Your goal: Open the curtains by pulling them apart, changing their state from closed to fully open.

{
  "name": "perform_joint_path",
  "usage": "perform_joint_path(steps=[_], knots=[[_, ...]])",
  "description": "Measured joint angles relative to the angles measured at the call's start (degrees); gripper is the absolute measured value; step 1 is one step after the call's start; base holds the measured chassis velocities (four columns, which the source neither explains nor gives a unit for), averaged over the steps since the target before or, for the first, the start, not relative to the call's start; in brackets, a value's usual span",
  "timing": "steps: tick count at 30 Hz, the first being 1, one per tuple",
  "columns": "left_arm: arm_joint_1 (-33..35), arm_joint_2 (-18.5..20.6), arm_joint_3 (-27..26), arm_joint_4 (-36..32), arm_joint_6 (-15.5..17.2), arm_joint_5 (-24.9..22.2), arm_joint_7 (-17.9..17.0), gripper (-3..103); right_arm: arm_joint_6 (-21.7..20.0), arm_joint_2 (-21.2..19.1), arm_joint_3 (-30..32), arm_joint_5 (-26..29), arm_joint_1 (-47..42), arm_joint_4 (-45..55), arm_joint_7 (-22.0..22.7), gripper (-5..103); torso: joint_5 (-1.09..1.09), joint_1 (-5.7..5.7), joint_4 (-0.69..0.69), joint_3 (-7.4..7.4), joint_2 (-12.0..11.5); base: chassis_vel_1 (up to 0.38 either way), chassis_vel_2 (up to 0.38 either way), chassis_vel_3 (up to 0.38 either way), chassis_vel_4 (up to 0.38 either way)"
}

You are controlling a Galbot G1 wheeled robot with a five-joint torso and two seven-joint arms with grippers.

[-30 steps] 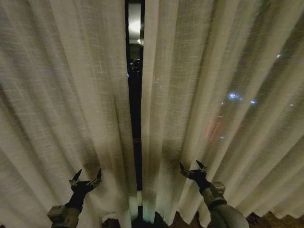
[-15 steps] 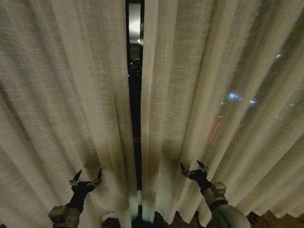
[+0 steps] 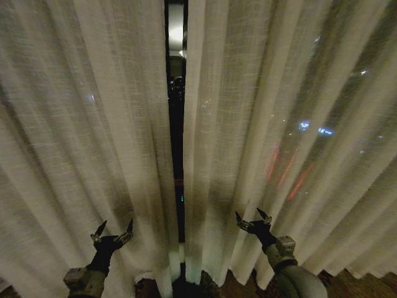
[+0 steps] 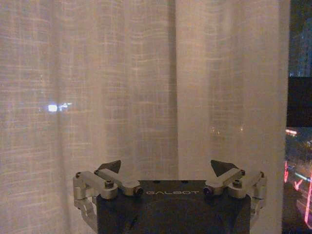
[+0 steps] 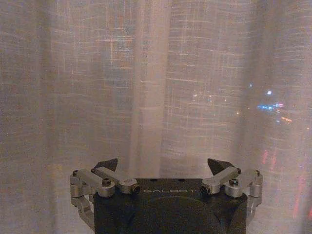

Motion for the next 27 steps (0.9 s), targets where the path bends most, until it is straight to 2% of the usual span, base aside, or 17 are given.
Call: perform_joint_path(steps=[8, 16, 22, 27], knots=[[0.2, 0.0, -0.3, -0.3, 0.0, -0.2, 0.0, 100, 0.0, -0.2, 0.1, -0.3, 0.1, -0.1, 0.0, 100, 0.00, 0.00, 0.00, 0.00, 0.0, 0.074, -0.021, -0.079, 0.027], [0.4, -0.4, -0.3, -0.4, -0.1, -0.3, 0.0, 100, 1.4, -0.1, 0.0, -0.1, 0.0, -0.3, -0.3, 100, 0.00, 0.00, 0.00, 0.00, 0.0, 0.106, 0.083, -0.108, -0.085], [1.7, -0.6, -0.7, -0.8, -0.6, -0.4, -0.1, 100, -0.5, 0.1, -2.5, 5.2, 1.0, -0.3, -3.8, 100, -0.01, 0.00, 0.01, 0.00, 0.0, 0.039, 0.038, -0.049, -0.028], [2.4, -1.0, -0.6, -1.0, -0.8, 0.0, -0.1, 100, -1.6, 1.4, -5.9, 7.0, 4.7, -3.2, -3.6, 100, 0.02, 0.00, 0.00, 0.00, 0.0, 0.000, 0.000, 0.000, 0.000]])
